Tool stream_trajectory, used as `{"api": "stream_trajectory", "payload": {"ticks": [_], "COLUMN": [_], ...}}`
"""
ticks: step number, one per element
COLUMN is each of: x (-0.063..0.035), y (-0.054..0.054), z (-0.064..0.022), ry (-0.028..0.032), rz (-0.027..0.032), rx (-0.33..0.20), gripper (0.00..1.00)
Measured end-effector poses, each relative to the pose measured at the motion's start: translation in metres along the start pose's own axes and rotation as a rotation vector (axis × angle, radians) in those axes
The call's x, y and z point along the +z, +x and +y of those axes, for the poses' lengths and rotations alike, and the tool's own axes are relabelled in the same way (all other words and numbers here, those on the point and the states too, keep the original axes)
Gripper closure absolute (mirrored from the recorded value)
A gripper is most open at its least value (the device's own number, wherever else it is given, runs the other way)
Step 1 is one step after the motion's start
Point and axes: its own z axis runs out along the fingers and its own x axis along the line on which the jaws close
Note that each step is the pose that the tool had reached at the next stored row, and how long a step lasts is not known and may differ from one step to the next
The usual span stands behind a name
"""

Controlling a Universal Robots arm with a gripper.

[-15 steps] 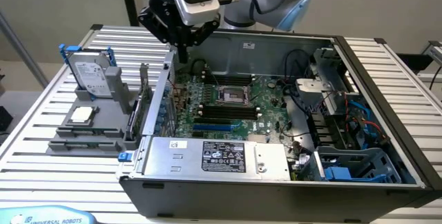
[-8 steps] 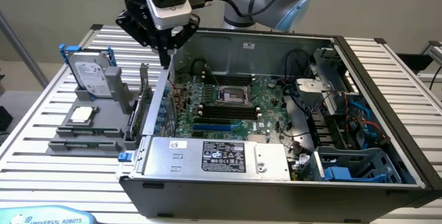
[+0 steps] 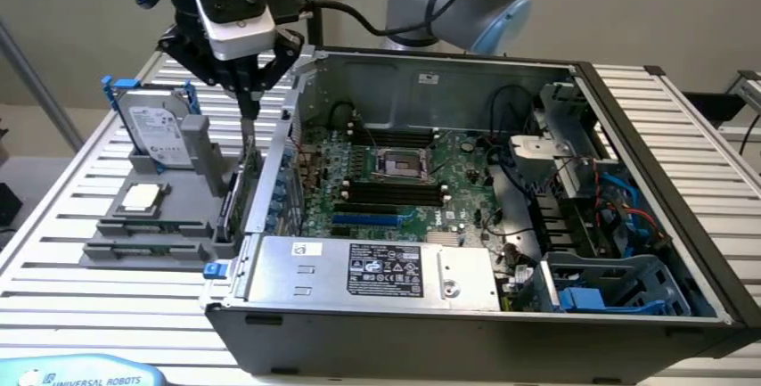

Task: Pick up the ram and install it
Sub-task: 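Reach for the ram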

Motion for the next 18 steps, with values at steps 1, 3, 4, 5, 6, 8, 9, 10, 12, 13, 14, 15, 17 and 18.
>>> {"api": "stream_trajectory", "payload": {"ticks": [1, 3, 4, 5, 6, 8, 9, 10, 12, 13, 14, 15, 17, 18], "x": [0.0008, 0.0026, 0.0035, 0.0046, 0.0059, 0.0084, 0.0098, 0.0112, 0.0140, 0.0155, 0.0171, 0.0188, 0.0217, 0.0230], "y": [0.004, 0.013, 0.018, 0.023, 0.027, 0.036, 0.041, 0.045, 0.054, 0.059, 0.063, 0.068, 0.077, 0.081], "z": [-0.0007, -0.0021, -0.0027, -0.0034, -0.0042, -0.0057, -0.0065, -0.0073, -0.0091, -0.0101, -0.0111, -0.0123, -0.0146, -0.0158], "ry": [0.0000, -0.0001, 0.0000, -0.0001, 0.0000, -0.0001, -0.0001, -0.0001, 0.0000, 0.0000, -0.0001, -0.0001, -0.0001, 0.0000], "rz": [0.0000, 0.0000, 0.0001, 0.0000, 0.0000, 0.0000, 0.0000, -0.0001, 0.0000, 0.0001, 0.0000, -0.0001, 0.0000, 0.0000], "rx": [0.000, 0.000, 0.000, 0.000, 0.000, 0.000, 0.000, 0.000, 0.000, 0.000, 0.000, 0.000, 0.000, 0.000], "gripper": [0.89, 0.89, 0.89, 0.89, 0.89, 0.89, 0.89, 0.89, 0.89, 0.89, 0.89, 0.89, 0.89, 0.89]}}
